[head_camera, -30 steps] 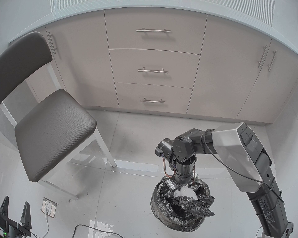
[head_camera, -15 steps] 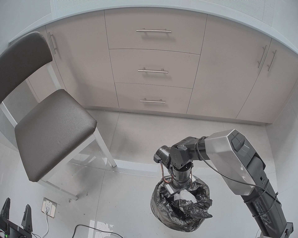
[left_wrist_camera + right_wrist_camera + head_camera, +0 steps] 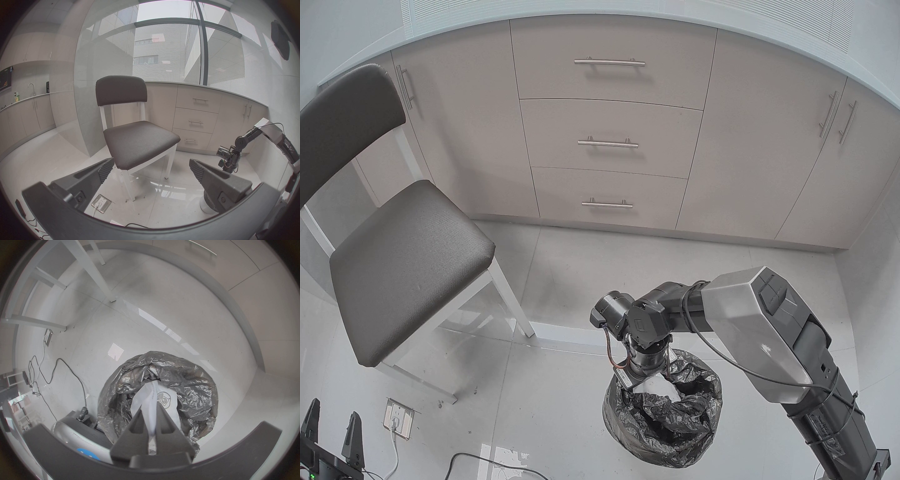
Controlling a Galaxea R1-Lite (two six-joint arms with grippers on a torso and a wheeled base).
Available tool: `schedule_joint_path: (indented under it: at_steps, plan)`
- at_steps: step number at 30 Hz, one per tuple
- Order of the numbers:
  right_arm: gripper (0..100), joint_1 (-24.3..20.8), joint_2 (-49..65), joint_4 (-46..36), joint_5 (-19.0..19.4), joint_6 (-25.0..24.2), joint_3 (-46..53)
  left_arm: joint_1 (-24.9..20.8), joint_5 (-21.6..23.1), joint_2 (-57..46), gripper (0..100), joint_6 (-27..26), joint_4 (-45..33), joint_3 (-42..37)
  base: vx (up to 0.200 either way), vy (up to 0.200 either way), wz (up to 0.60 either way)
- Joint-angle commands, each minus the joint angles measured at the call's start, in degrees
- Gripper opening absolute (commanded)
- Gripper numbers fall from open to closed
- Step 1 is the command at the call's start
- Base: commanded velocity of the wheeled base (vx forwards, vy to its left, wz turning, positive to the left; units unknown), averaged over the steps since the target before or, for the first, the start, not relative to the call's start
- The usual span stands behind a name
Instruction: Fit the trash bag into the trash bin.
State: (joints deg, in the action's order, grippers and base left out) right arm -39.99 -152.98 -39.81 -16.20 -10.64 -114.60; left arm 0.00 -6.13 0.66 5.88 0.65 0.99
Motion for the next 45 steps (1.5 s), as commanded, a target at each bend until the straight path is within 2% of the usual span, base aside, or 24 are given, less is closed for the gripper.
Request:
schedule_joint_path:
  at_steps: [1, 4, 8, 25, 26, 42, 45]
  plan:
    - [0, -0.44, -0.04, 0.26, -0.94, 0.97, 0.01, 0.00, -0.02, -0.66, 100, 0.10, 0.06, -0.28, 0.000, 0.000, 0.00]
    - [0, -0.09, -1.62, 1.67, -2.43, 1.85, 0.01, -0.09, -0.02, -0.66, 100, 0.28, 0.14, -0.37, 0.000, 0.000, 0.00]
    - [0, 0.26, -2.06, 3.87, -2.43, 1.77, 0.01, 0.00, -0.11, -0.66, 100, 0.28, 0.23, -0.37, 0.000, 0.000, 0.00]
    - [0, 0.70, -2.76, 4.48, -2.43, 2.03, 0.01, 0.00, -0.11, -0.66, 100, 0.28, 0.14, -0.37, 0.000, 0.000, 0.00]
    - [100, 0.70, -2.76, 4.22, -2.43, 2.12, 0.01, 0.00, -0.11, -0.66, 100, 0.28, 0.14, -0.37, 0.000, 0.000, 0.00]
    - [100, 1.84, -1.80, 3.60, -2.43, 1.33, 0.01, 0.00, -0.28, -0.66, 100, 0.63, 0.14, -0.37, 0.000, 0.000, 0.00]
    - [100, 2.46, -2.41, 0.62, -2.26, 1.15, 0.01, 0.00, -0.28, -0.66, 100, 0.72, 0.14, -0.37, 0.000, 0.000, 0.00]
